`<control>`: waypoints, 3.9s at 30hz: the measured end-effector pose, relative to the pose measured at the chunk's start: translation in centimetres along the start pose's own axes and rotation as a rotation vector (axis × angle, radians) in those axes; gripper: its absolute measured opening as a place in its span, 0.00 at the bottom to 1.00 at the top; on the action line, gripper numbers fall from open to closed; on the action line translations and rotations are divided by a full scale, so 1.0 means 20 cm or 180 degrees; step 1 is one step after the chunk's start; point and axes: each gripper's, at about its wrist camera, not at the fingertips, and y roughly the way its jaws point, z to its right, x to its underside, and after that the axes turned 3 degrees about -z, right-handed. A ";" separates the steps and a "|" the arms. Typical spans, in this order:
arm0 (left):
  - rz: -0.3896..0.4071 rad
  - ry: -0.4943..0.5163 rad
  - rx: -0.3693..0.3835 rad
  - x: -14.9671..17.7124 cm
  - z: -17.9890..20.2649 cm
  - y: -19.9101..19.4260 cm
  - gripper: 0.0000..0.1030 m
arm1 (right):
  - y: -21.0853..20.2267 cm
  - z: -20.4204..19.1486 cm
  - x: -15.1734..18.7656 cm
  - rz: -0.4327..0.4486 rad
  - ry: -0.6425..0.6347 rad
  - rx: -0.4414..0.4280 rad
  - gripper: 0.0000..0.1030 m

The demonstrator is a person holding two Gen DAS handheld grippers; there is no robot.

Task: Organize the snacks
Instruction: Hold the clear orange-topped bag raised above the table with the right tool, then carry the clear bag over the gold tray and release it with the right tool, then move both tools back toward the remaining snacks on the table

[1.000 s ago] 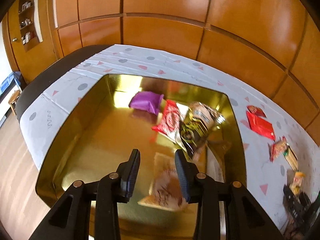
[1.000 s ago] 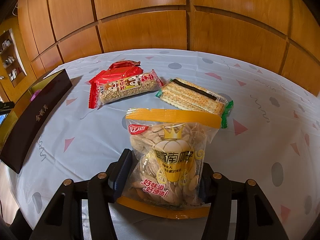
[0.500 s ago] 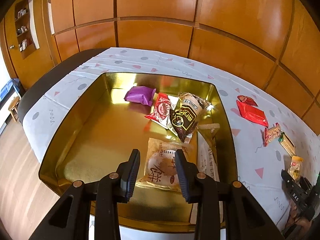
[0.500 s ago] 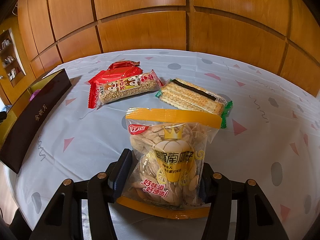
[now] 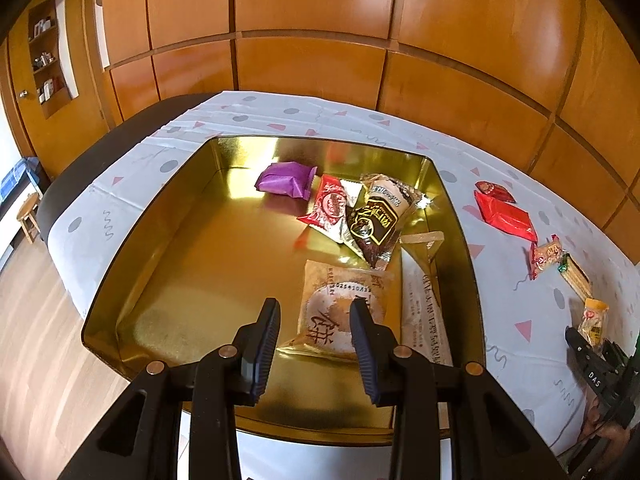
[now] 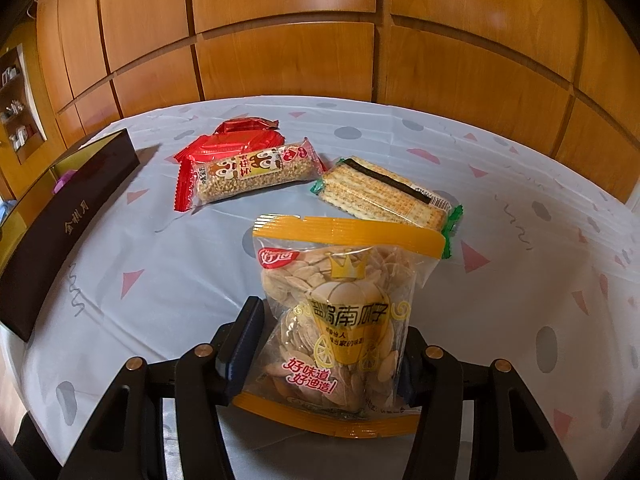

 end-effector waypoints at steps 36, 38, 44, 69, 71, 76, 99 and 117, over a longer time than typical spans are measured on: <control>0.0068 -0.0515 -0.0244 0.02 -0.39 -0.06 0.35 | -0.05 -0.16 -0.15 -0.0333 -0.0019 0.0038 0.47; 0.0097 -0.0569 -0.0254 0.02 -0.42 -0.07 0.35 | -0.02 -0.21 -0.15 -0.0406 -0.0116 0.0013 0.47; 0.0160 -0.0649 -0.0301 0.01 -0.46 -0.08 0.35 | -0.04 -0.24 -0.17 -0.0514 0.0060 -0.0207 0.46; 0.0033 -0.0731 -0.0248 0.04 -0.51 0.00 0.35 | 0.24 -1.69 -0.67 -0.1051 -0.0805 -0.1793 0.53; 0.0028 -0.0720 -0.0248 0.04 -0.50 0.01 0.35 | 0.28 -1.70 -0.67 -0.1065 -0.0756 -0.1750 0.60; 0.0012 -0.0661 -0.0250 0.05 -0.47 0.02 0.35 | 0.25 -1.61 -0.64 -0.1006 -0.0714 -0.1745 0.60; 0.0140 -0.0293 -0.0160 0.05 -0.26 -0.07 0.35 | -0.25 -1.20 -0.47 -0.0181 -0.0684 -0.1297 0.90; 0.0069 -0.0026 -0.0009 0.08 -0.11 -0.07 0.35 | -0.20 -0.74 -0.33 -0.0281 -0.0329 -0.0773 0.99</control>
